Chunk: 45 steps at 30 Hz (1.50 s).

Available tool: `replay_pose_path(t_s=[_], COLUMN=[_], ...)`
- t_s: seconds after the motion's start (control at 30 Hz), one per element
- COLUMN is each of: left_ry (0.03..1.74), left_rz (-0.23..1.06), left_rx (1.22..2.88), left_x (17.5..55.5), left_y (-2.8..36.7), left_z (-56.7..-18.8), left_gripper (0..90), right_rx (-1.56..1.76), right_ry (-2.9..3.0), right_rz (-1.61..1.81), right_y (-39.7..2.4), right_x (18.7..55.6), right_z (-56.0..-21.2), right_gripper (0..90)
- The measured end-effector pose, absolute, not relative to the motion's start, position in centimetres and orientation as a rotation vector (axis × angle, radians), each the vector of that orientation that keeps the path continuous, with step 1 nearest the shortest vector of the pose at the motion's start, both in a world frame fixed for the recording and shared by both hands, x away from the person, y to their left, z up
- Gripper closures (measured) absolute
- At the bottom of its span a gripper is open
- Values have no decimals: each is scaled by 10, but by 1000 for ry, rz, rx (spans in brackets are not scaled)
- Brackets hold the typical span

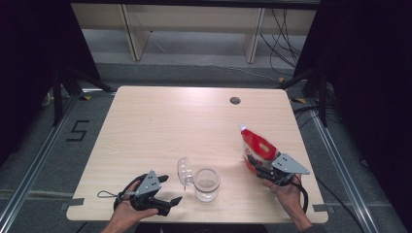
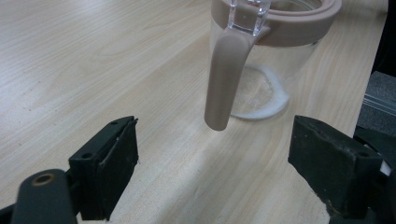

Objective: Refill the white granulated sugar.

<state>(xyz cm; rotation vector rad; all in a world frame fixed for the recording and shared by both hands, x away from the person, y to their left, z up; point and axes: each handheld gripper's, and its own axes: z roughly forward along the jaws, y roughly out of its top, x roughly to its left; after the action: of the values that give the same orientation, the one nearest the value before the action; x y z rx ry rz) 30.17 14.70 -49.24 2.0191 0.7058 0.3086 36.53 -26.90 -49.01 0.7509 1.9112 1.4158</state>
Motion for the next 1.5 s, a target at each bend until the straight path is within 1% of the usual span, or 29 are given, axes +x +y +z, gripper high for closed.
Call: replay_pose_path(t_s=[0.1, 0.23, 0.57, 0.73, 0.87, 1.0, 1.27, 1.5], left_ry=[707, 709, 688, 711, 686, 715, 715, 718], left_rz=[308, 311, 314, 307, 320, 307, 316, 315], left_rx=[2017, 2009, 2010, 2011, 2019, 2011, 2021, 2010], left_x=[302, 302, 302, 301, 302, 301, 302, 302], left_y=[147, 147, 149, 149, 149, 149, 150, 150], left_z=[-492, -492, -492, -492, -492, -492, -492, -492], left_gripper=[155, 155, 155, 155, 155, 155, 155, 155], right_rx=[728, 612, 461, 354, 237, 206, 119, -26], right_ry=[1898, 1924, 1922, 1925, 1904, 1896, 1891, 1867], right_rz=[1395, 1277, 1187, 1091, 997, 970, 867, 760], right_y=[-266, -265, -256, -247, -242, -241, -234, -229], right_x=[363, 356, 336, 328, 320, 317, 306, 299], right_z=[-488, -481, -467, -459, -452, -451, -448, -444], right_gripper=[477, 479, 483, 484, 486, 487, 488, 489])
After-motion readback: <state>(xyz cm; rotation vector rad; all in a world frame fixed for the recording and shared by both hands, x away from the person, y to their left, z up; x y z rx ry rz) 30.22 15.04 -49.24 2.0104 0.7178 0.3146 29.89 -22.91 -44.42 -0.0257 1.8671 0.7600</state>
